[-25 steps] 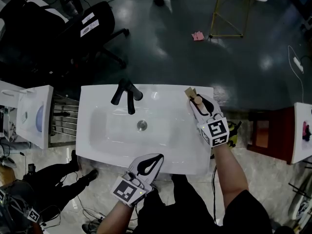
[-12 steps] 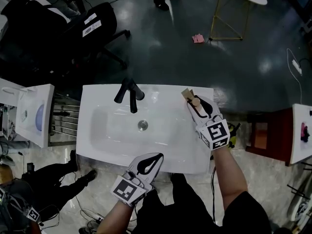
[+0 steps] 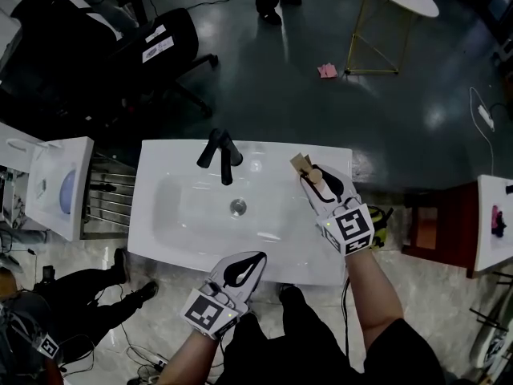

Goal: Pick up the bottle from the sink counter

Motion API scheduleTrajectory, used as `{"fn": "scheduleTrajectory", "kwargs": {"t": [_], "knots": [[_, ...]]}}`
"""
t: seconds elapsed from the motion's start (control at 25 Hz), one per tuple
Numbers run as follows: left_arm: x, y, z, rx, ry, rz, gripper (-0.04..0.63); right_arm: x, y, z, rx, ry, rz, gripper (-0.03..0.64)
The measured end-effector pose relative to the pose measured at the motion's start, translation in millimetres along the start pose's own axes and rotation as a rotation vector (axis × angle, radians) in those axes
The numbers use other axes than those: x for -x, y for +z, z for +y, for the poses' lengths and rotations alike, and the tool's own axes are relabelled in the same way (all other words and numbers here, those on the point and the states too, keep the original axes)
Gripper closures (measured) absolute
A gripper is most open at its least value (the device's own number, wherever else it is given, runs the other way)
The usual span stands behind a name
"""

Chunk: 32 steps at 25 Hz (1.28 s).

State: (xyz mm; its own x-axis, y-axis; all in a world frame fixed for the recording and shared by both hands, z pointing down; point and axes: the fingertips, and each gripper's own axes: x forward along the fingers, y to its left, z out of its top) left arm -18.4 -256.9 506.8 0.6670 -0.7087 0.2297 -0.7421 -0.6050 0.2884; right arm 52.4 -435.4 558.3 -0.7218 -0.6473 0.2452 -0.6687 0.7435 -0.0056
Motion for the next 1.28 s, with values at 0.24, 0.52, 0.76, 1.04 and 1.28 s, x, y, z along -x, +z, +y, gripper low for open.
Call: {"fn": "scheduleTrajectory", "kwargs": {"t": [0.24,0.52,0.76,1.04,1.28], "knots": [[9.7,-0.1,-0.7,-0.002,0.004,-0.008,0.598,2.5,2.9,14.6,0.003,0.014,0.002,0.482],[23.0,-0.6,2.0,-0.001,0.013,-0.009,0.598,5.3,6.1,33.1,0.006,0.032,0.003,0.482],[33.8,-2.2,-1.1,-0.006,0.012,-0.015,0.598,10.6,11.3,49.2,0.006,0.037,-0.005,0.482],[48.8,-0.8,-4.5,-0.012,0.010,-0.021,0.598,18.5,17.4,64.0,0.006,0.033,-0.009,0.482],[61.5,-5.1,-7.1,-0.013,0.003,-0.021,0.598,25.8,16.2,74.9,0.004,0.020,-0.005,0.482]]}}
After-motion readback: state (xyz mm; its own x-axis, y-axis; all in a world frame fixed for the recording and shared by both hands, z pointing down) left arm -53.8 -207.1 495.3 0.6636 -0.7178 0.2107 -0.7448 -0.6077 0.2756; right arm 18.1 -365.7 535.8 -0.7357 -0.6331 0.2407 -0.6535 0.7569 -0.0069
